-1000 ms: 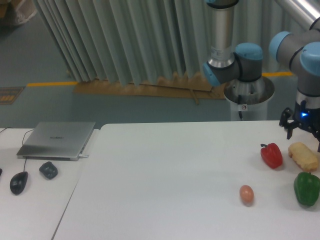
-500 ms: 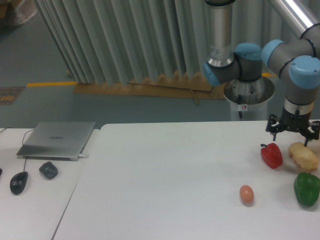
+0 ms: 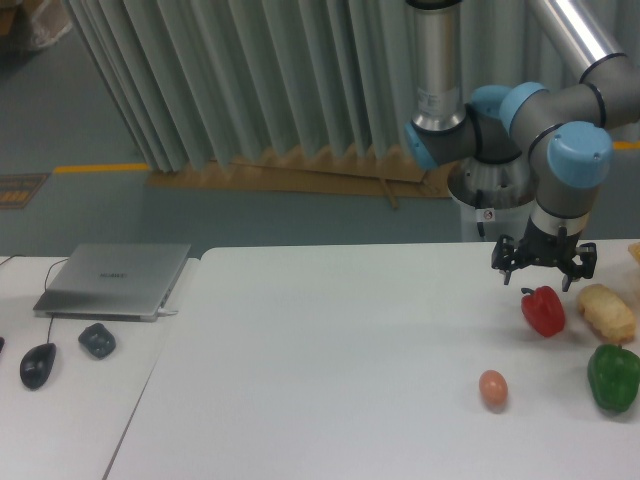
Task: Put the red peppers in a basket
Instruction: 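Lower the open gripper around the red bell pepper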
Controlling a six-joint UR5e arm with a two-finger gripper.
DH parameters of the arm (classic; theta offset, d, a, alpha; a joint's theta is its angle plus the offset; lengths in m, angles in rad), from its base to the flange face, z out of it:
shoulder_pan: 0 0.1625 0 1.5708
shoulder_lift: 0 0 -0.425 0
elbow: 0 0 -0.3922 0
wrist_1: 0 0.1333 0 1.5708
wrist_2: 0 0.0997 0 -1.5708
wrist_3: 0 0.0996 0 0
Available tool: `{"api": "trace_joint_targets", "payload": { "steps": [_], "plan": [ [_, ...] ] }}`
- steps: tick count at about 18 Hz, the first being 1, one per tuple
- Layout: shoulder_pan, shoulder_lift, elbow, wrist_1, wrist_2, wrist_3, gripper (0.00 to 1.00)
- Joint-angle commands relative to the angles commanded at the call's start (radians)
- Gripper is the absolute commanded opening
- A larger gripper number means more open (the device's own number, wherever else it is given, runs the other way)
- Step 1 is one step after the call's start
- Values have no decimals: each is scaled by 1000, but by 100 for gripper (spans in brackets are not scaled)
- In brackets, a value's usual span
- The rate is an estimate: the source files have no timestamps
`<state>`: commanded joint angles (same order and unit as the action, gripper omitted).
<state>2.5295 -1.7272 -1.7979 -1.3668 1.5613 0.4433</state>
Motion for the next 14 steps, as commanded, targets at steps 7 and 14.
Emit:
{"api": "trace_joint_targets", "payload": {
  "steps": [7, 14],
  "plan": [
    [2, -31, 29, 3, 19, 8, 100],
    [-2, -48, 9, 69, 63, -5, 100]
  ]
}}
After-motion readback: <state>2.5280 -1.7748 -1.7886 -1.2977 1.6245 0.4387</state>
